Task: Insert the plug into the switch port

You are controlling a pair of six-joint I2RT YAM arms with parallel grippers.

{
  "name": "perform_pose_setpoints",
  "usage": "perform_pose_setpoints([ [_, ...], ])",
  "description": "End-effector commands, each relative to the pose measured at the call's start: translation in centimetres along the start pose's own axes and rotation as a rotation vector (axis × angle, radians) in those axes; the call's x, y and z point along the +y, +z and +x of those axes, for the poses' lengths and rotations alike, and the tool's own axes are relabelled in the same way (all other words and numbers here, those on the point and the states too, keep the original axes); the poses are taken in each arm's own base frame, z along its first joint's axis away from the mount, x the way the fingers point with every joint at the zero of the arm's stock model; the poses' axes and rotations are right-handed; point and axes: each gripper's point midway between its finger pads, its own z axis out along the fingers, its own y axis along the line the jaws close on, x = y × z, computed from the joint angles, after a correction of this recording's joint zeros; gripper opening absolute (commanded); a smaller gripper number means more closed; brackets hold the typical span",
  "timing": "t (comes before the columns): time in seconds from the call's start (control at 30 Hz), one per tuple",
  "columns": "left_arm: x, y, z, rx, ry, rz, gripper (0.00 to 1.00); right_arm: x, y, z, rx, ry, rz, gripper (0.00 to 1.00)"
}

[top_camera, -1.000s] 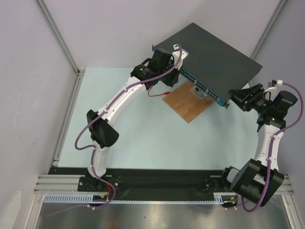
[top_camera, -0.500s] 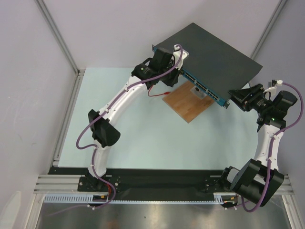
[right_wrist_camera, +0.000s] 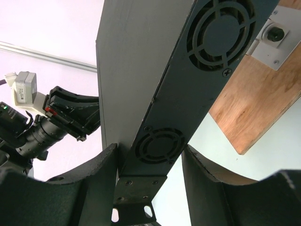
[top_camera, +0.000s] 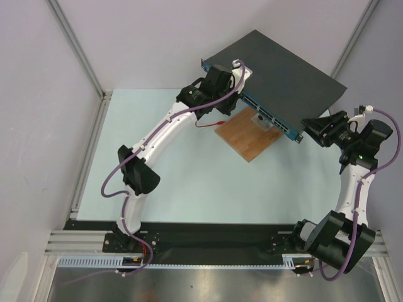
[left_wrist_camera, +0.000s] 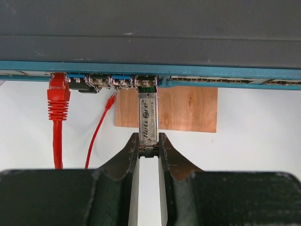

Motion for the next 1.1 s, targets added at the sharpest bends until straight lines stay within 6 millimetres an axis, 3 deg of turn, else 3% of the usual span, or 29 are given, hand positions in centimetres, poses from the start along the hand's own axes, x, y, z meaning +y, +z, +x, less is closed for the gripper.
perform_pose_setpoints([
  [0.0,0.7,-1.6,-5.7,-0.192,0.017,-0.045,0.00,1.5,0.7,-0.1,-0.004,-0.180,-0.030,0.00],
  [0.3,0.6,-0.8,-6.8,-0.232,0.006,-0.035,0.00,1.8,0.8,-0.3,-0.001,-0.194,-0.032,0.00],
  [0.47,0.6,0.4,-5.1,-0.177,0.007,-0.030,0.00,1.9,0.8,-0.4,-0.001,-0.200,-0.035,0.00],
  [1.07,0.9,0.2,-2.0,-0.072,0.012,-0.035,0.00,2.0,0.8,-0.6,0.002,-0.207,-0.041,0.00],
])
